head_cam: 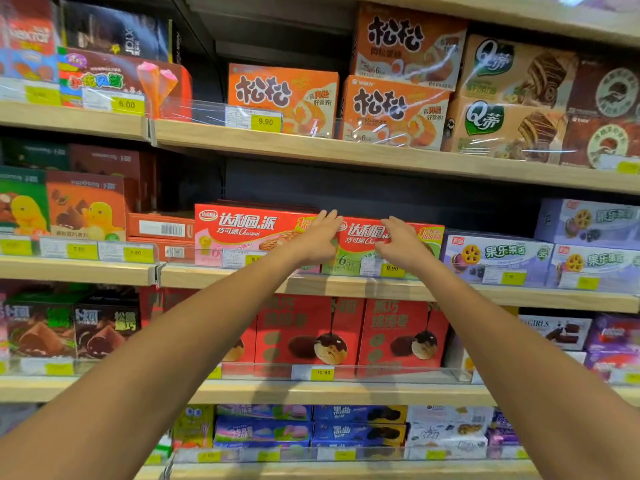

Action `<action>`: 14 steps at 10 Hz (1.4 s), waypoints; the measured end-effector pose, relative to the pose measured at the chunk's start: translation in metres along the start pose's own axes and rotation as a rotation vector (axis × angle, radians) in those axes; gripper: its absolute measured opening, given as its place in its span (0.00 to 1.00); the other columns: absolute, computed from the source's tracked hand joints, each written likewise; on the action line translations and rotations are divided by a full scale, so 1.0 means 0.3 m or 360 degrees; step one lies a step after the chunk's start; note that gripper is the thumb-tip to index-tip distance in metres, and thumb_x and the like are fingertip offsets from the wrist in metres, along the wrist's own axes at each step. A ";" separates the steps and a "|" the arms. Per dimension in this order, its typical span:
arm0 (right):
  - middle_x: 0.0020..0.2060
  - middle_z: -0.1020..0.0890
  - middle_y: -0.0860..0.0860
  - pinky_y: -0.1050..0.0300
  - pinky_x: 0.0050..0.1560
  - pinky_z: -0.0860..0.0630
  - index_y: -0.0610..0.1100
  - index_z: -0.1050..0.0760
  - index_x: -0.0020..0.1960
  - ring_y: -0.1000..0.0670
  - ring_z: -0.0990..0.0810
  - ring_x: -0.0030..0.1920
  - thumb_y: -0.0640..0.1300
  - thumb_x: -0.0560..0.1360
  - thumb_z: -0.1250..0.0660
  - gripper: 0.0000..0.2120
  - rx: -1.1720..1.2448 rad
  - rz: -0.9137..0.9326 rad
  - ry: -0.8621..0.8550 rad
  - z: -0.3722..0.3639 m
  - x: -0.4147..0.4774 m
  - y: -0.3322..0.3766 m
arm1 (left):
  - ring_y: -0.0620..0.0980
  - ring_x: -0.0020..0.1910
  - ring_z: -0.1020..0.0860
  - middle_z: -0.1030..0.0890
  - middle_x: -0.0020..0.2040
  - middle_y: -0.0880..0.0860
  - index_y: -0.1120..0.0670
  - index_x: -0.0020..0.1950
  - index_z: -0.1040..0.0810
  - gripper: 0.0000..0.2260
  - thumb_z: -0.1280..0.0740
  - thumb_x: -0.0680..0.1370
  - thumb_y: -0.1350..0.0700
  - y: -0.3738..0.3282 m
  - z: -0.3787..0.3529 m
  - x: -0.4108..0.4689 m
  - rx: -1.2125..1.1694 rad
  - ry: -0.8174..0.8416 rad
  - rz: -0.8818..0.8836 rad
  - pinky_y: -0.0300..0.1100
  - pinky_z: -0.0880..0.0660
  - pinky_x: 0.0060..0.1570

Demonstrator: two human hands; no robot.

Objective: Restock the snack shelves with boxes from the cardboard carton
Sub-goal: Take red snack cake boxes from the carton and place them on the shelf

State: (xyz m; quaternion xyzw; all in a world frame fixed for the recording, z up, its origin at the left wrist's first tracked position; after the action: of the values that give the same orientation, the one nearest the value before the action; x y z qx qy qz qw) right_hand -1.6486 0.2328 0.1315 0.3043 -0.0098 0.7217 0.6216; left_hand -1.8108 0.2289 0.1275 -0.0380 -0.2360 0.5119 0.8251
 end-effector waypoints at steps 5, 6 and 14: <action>0.30 0.21 0.47 0.53 0.41 0.23 0.44 0.25 0.35 0.44 0.19 0.37 0.32 0.71 0.43 0.12 0.0765 -0.0051 0.0028 -0.415 -0.336 0.072 | 0.47 0.48 0.18 0.18 0.40 0.44 0.45 0.40 0.25 0.11 0.45 0.68 0.57 0.258 -0.337 -0.388 -0.0574 -0.0196 0.0305 0.46 0.23 0.53; 0.32 0.20 0.45 0.49 0.43 0.22 0.38 0.23 0.38 0.45 0.22 0.36 0.32 0.72 0.43 0.11 0.0725 -0.0133 0.0245 -0.585 -0.426 0.047 | 0.50 0.46 0.18 0.18 0.40 0.46 0.46 0.41 0.24 0.11 0.44 0.70 0.60 0.328 -0.451 -0.476 -0.0592 -0.0007 0.0381 0.47 0.22 0.50; 0.44 0.21 0.44 0.48 0.54 0.26 0.35 0.23 0.54 0.41 0.22 0.53 0.37 0.77 0.41 0.11 0.0295 -0.0863 0.1949 -2.048 -1.749 -0.302 | 0.53 0.54 0.25 0.24 0.51 0.55 0.63 0.52 0.22 0.08 0.37 0.75 0.65 1.005 -1.821 -1.735 -0.0924 0.1164 0.1538 0.27 0.34 0.39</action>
State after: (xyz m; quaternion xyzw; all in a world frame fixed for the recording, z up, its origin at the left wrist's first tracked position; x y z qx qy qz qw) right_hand -1.8069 0.0269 -0.6388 -0.1158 0.4828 0.5804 0.6455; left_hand -2.0158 0.0201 -0.6307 -0.5307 -0.0257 0.6937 0.4863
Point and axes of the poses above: each hand's wrist, its own x-axis towards the middle knuckle, its own z-axis out of the back of the hand, y = z × x, the point moved 5 cm from there along x, towards the middle knuckle
